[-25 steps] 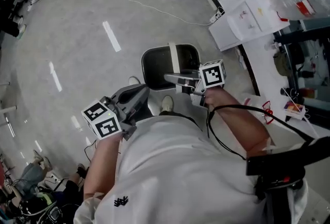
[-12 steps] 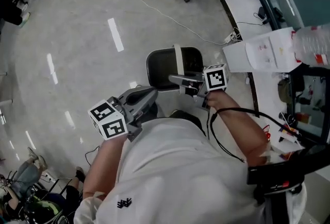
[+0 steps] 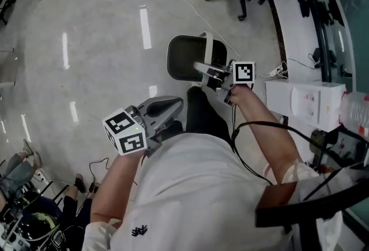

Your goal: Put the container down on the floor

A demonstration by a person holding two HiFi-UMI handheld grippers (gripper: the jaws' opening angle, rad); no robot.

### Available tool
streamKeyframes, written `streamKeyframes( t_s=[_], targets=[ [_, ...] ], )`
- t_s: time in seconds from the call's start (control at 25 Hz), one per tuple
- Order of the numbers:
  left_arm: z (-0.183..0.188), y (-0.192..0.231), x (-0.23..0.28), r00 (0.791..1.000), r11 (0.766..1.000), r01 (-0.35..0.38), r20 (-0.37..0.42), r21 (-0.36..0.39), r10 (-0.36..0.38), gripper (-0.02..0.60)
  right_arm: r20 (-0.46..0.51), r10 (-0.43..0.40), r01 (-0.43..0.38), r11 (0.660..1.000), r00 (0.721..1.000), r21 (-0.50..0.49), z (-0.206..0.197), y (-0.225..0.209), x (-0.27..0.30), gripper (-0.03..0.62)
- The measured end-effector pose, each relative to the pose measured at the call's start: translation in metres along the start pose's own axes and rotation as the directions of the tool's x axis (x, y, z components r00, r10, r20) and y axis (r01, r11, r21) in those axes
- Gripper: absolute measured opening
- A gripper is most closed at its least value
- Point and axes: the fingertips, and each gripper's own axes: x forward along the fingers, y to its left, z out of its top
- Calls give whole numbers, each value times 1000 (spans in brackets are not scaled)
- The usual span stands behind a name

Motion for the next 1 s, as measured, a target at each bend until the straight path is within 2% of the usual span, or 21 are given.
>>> streamKeyframes(
  t_s=[0.12, 0.28, 0.44, 0.68, 0.8, 1.0],
  targets=[
    [28, 38, 1, 998, 999, -33, 53, -41, 35, 9, -38, 18, -17, 1000, 999, 13, 40, -36, 46, 37],
    [73, 94, 17, 987, 992, -84, 132, -98, 96, 9, -123, -51, 54, 998, 991, 26, 88, -107, 90, 37],
    [118, 157, 37, 966, 976, -141, 192, -164, 172, 9, -190, -75, 85, 995, 979, 43, 133, -174, 131, 37],
    [165, 246, 64, 930, 952, -146, 289, -270, 225, 9, -278, -88, 102, 994, 957, 39, 178, -270, 180, 35],
    [179, 294, 81, 923, 945, -145, 304, -294, 236, 9, -305, -84, 101, 994, 949, 41, 199, -321, 204, 35],
    [172, 366, 102, 919, 928, -148, 299, -342, 257, 9, -323, -84, 108, 992, 943, 59, 211, -409, 234, 35]
  ],
)
